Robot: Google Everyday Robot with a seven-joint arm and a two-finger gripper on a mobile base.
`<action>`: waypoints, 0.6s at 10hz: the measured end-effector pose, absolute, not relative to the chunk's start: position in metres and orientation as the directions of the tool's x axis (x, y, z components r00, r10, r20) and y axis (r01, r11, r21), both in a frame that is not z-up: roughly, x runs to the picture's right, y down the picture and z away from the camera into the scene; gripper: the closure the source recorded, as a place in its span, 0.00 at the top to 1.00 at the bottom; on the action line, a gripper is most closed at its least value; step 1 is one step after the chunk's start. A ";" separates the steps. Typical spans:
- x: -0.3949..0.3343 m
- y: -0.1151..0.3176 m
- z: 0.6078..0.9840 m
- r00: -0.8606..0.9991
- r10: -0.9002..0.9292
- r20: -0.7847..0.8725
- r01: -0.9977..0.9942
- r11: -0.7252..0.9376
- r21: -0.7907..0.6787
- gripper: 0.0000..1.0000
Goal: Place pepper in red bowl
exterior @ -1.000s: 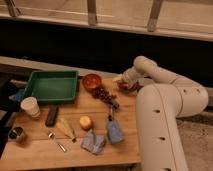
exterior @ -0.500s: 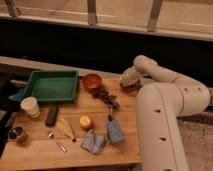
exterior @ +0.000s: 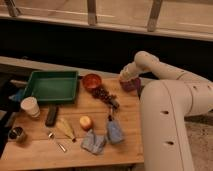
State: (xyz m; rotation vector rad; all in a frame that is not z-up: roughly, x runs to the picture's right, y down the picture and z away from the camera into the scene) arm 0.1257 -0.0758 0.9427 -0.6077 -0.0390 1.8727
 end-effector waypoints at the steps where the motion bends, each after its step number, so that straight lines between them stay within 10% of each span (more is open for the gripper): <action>1: 0.123 -0.079 0.938 -0.249 0.891 -0.381 -0.867 -0.380 -0.322 0.00; 6: 0.085 -0.099 0.873 -0.148 0.937 -0.317 -0.835 -0.290 -0.467 0.00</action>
